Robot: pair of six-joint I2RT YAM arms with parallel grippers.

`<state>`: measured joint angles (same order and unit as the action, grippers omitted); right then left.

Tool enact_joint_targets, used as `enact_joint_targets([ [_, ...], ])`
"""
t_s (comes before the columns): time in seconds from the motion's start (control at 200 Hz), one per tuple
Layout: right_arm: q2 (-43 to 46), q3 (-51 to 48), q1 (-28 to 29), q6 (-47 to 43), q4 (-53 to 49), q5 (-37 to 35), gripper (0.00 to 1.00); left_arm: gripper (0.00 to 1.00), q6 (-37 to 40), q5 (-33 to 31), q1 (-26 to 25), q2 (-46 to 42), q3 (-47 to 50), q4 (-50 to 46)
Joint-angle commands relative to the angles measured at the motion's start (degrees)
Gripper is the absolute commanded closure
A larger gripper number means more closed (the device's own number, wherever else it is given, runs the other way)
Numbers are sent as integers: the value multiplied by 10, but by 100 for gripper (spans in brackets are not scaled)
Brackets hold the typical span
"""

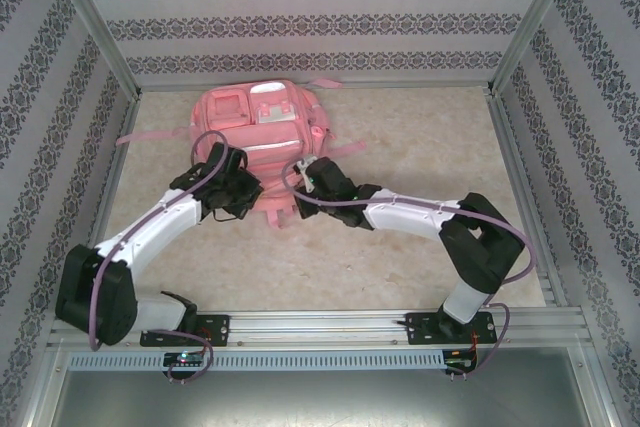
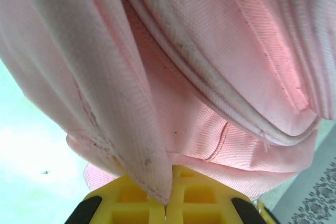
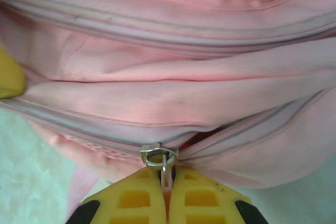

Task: Pack the student bag
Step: Zip the student bag at the top-center of the table.

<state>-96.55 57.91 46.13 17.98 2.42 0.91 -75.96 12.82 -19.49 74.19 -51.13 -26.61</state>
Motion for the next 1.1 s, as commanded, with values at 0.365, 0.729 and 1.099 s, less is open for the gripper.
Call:
enact_joint_targets([
  [0.365,65,-15,-76,-55,-82,-24,100,100,224,-12,192,36,-42,-109],
  [0.729,-38,80,72,7,-51,29,100,50,220,107,219,70,-110,-135],
  [1.099,-88,129,76,0,-54,42,100,45,34,135,99,-34,35,-22],
])
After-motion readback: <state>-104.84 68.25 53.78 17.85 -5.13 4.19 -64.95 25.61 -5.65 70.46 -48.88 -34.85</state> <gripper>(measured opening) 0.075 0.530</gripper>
